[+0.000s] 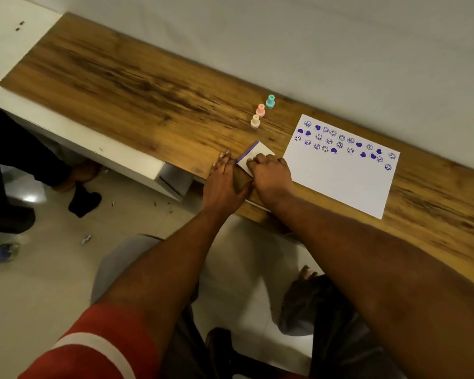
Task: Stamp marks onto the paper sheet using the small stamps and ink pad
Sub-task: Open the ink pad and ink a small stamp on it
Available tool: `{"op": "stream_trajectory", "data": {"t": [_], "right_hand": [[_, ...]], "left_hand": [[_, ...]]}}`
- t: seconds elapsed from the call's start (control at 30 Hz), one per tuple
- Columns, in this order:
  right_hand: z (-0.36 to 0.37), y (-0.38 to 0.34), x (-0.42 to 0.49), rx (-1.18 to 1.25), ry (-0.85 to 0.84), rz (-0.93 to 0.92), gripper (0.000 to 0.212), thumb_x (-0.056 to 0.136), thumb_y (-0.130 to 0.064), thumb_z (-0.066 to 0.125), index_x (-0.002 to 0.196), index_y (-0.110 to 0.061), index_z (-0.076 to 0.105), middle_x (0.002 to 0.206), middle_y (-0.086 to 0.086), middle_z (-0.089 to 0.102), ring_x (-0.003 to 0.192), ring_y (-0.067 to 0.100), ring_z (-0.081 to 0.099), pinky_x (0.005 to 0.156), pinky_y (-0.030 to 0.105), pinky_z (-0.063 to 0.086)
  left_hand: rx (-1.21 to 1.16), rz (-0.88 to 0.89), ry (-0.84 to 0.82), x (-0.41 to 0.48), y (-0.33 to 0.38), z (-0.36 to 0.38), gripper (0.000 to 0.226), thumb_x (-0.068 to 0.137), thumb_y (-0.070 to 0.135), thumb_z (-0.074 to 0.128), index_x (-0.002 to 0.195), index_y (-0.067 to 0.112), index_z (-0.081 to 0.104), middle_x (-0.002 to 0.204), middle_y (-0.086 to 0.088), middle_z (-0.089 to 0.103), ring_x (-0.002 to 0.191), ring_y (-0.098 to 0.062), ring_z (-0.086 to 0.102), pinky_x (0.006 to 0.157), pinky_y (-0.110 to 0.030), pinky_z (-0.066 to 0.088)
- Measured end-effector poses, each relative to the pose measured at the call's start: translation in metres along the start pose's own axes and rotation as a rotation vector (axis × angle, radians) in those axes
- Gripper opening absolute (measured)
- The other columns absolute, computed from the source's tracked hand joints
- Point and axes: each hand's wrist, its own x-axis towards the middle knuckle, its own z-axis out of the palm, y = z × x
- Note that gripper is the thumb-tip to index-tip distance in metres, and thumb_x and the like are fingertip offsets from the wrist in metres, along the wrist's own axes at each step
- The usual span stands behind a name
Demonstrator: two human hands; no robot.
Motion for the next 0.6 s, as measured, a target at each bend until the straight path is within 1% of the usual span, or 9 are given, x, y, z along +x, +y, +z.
{"op": "stream_trajectory", "data": {"t": [0.13,0.2,0.3,0.37,0.43,0.5,0.53,0.6], "right_hand": [[-0.003,-0.008,-0.012,0.023,-0.028,-0.015,0.058,0.089,-0.031,0.077,0.142,-0.021,0.056,0.142,0.008,0.058,0.13,0.03,0.054,0.104,0.045,0.048],[-0.004,-0.008,-0.017,0.016,-0.024,-0.049,0.058,0.091,-0.031,0.075,0.144,-0.02,0.055,0.143,0.008,0.057,0.131,0.03,0.054,0.104,0.045,0.049],[-0.009,0.006,-0.016,0.011,-0.024,-0.192,0.052,0.098,-0.03,0.067,0.147,-0.02,0.054,0.145,0.008,0.057,0.132,0.029,0.052,0.105,0.042,0.049],[-0.016,0.021,-0.011,0.059,-0.043,-0.293,0.049,0.1,-0.033,0.062,0.148,-0.022,0.054,0.149,0.006,0.054,0.136,0.029,0.049,0.108,0.041,0.044],[-0.019,0.037,-0.005,0.059,-0.063,-0.348,0.059,0.098,-0.044,0.063,0.152,-0.024,0.047,0.157,0.004,0.045,0.144,0.029,0.039,0.112,0.043,0.037],[-0.018,0.048,-0.001,0.033,-0.106,-0.36,0.072,0.095,-0.053,0.064,0.157,-0.026,0.038,0.164,0.001,0.035,0.15,0.027,0.03,0.116,0.046,0.031],[-0.016,0.051,0.001,0.031,-0.127,-0.356,0.075,0.094,-0.055,0.064,0.158,-0.027,0.036,0.164,0.001,0.034,0.15,0.027,0.029,0.117,0.046,0.03],[-0.011,0.055,0.001,0.04,-0.148,-0.352,0.076,0.094,-0.055,0.064,0.158,-0.027,0.035,0.163,0.002,0.037,0.149,0.027,0.033,0.117,0.045,0.033]], "left_hand": [[0.0,0.005,0.0,-0.002,0.0,-0.006,0.083,0.089,0.054,0.075,0.154,0.014,0.042,0.169,-0.009,0.033,0.159,-0.024,0.022,0.128,-0.044,0.026],[0.014,0.031,-0.018,-0.004,-0.004,-0.01,0.081,0.091,0.055,0.073,0.153,0.013,0.043,0.168,-0.01,0.033,0.158,-0.025,0.023,0.128,-0.044,0.025],[0.029,0.099,-0.026,-0.009,-0.013,-0.015,0.077,0.093,0.057,0.065,0.152,0.012,0.045,0.168,-0.012,0.034,0.158,-0.026,0.024,0.129,-0.043,0.022],[0.024,0.144,-0.024,-0.011,-0.019,-0.018,0.075,0.092,0.055,0.066,0.151,0.013,0.046,0.168,-0.012,0.034,0.158,-0.027,0.024,0.128,-0.044,0.022],[0.024,0.188,-0.041,-0.013,-0.025,-0.02,0.076,0.091,0.055,0.065,0.152,0.015,0.046,0.169,-0.013,0.032,0.158,-0.028,0.022,0.129,-0.046,0.02],[0.026,0.215,-0.069,-0.014,-0.03,-0.021,0.077,0.091,0.056,0.063,0.154,0.017,0.044,0.171,-0.013,0.027,0.159,-0.029,0.018,0.129,-0.048,0.016],[0.025,0.221,-0.081,-0.014,-0.031,-0.021,0.077,0.091,0.056,0.062,0.155,0.017,0.043,0.172,-0.013,0.024,0.16,-0.029,0.016,0.13,-0.049,0.015],[0.015,0.23,-0.09,-0.014,-0.031,-0.02,0.079,0.09,0.056,0.061,0.155,0.017,0.042,0.173,-0.012,0.022,0.161,-0.029,0.014,0.129,-0.051,0.014]]}}
